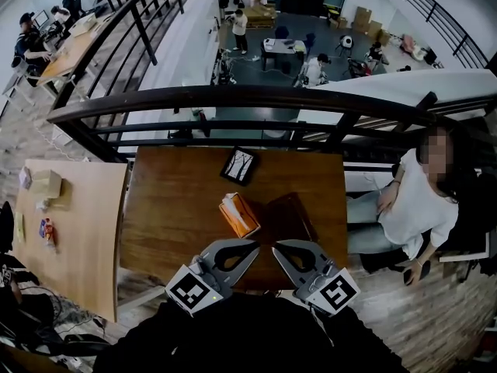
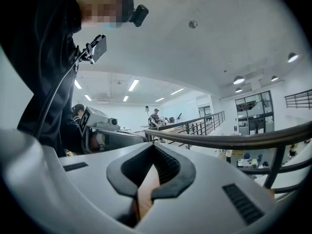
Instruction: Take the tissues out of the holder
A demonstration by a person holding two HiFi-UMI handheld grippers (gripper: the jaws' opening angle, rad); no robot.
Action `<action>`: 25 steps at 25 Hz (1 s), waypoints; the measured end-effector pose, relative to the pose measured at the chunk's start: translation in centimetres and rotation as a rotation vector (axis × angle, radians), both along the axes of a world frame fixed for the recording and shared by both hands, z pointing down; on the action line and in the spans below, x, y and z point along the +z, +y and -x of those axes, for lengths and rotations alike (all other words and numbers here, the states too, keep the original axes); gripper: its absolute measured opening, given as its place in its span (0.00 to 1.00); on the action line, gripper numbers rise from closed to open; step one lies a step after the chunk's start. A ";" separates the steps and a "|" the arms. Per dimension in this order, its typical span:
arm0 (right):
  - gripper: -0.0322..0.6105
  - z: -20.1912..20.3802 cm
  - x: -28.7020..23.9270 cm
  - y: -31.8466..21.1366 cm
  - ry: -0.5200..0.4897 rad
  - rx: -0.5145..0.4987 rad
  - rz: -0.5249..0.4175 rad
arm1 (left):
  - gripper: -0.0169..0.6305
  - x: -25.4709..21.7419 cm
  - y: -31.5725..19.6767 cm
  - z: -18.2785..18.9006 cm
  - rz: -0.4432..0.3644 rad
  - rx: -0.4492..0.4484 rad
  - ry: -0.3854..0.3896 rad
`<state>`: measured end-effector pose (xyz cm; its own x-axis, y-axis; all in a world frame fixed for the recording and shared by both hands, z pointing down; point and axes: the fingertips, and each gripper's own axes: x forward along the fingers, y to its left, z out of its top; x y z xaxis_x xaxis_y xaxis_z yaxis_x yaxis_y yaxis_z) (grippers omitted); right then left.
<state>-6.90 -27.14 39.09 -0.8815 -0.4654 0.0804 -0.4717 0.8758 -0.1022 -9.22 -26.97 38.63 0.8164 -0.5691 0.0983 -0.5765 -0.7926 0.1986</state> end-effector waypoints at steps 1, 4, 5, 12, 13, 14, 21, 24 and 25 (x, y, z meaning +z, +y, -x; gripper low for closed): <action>0.06 -0.1 -0.1 0.0 -0.001 0.001 -0.003 | 0.04 -0.2 0.0 -0.1 -0.004 -0.001 0.000; 0.06 -0.3 -0.6 0.1 -0.010 0.003 -0.014 | 0.04 -0.5 0.0 -0.3 -0.015 -0.004 -0.001; 0.06 -0.4 -0.7 0.2 -0.013 0.004 -0.015 | 0.04 -0.5 0.1 -0.3 -0.013 -0.008 0.000; 0.06 -0.3 -1.2 0.4 -0.011 0.000 -0.036 | 0.04 -0.6 0.3 -0.7 -0.019 -0.012 0.000; 0.06 -0.3 -1.3 0.4 -0.011 -0.001 -0.039 | 0.04 -0.6 0.3 -0.7 -0.021 -0.014 0.002; 0.06 -0.3 -1.3 0.5 -0.012 -0.001 -0.039 | 0.04 -0.6 0.3 -0.8 -0.022 -0.016 0.004; 0.06 -0.4 -1.4 0.6 -0.004 0.003 -0.045 | 0.04 -0.7 0.4 -1.1 -0.031 -0.020 0.005; 0.06 -0.4 -1.0 0.6 -0.004 0.006 -0.032 | 0.04 -0.4 0.5 -0.9 -0.025 -0.023 0.003; 0.06 -0.4 -0.9 0.6 -0.003 0.006 -0.030 | 0.04 -0.3 0.5 -0.9 -0.024 -0.023 0.002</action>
<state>-6.49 -26.53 38.20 -0.8788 -0.4730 0.0635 -0.4769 0.8756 -0.0770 -8.29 -26.43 38.31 0.8032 -0.5900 0.0821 -0.5942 -0.7837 0.1807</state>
